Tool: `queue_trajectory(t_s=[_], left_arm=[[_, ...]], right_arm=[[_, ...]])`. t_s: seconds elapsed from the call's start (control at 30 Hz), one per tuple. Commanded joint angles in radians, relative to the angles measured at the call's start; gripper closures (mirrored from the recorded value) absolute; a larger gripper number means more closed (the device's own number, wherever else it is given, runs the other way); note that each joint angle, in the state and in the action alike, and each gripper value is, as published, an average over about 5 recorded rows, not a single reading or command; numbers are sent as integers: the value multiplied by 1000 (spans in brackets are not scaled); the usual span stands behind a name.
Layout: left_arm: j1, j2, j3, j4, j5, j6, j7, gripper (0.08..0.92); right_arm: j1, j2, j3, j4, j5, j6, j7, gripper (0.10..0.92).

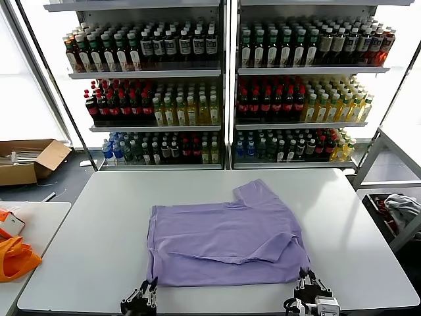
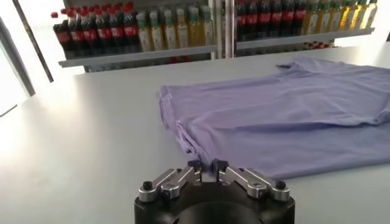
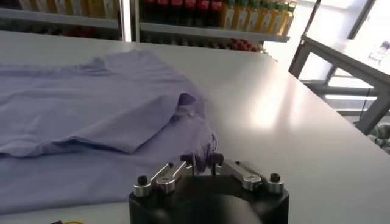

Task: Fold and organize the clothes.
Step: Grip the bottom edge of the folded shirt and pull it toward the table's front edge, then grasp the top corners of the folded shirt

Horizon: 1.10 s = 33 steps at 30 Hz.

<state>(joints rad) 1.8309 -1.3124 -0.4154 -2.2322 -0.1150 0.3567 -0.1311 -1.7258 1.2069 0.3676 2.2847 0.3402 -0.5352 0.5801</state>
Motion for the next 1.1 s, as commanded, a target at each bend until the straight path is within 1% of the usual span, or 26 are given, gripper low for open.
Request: queue_trajectory(t_s=[0.03,0.17,0.23,0.3,0.4,0.47,0.57,0.7,0.73,0.8,0.87,0.97,1.1], left_arm=[[-14,-7,-12,-9,0,-6,-8,643],[-39,-13,-33,-60,24,-36,-13,521],[-61,-10,-47,-83,64,-67,0,469],[-113,4,-69,-104,79,-84,30,409],[-220,44,-102,-115,2,-63,99,322],[-287,77,-107,-101,-79,-40,156,263],[-399,130,-88,-26,-150,-16,226,200],[-559,224,-49,122,-193,24,275,179],[-595,246,-42,156,-213,37,282,178],[-669,275,-25,229,-252,69,284,177],[-745,284,-4,300,-278,98,272,177],[-842,272,38,396,-298,135,242,177],[-919,248,88,503,-304,181,207,177]], right_arm=[[-33,9,9,14,-4,12,4,573],[-24,16,51,62,20,39,-4,452],[-3,21,80,82,34,77,-24,400],[45,23,119,82,35,123,-61,339],[159,10,155,30,15,175,-129,257],[260,-20,155,-37,7,211,-196,222],[420,-109,139,-150,36,217,-326,205],[599,-263,80,-288,94,133,-479,203],[644,-287,58,-321,90,124,-495,203],[762,-313,-10,-396,83,89,-478,202],[872,-310,-84,-464,99,48,-432,202],[984,-277,-174,-571,123,17,-402,203],[1103,-217,-277,-702,120,22,-405,203]])
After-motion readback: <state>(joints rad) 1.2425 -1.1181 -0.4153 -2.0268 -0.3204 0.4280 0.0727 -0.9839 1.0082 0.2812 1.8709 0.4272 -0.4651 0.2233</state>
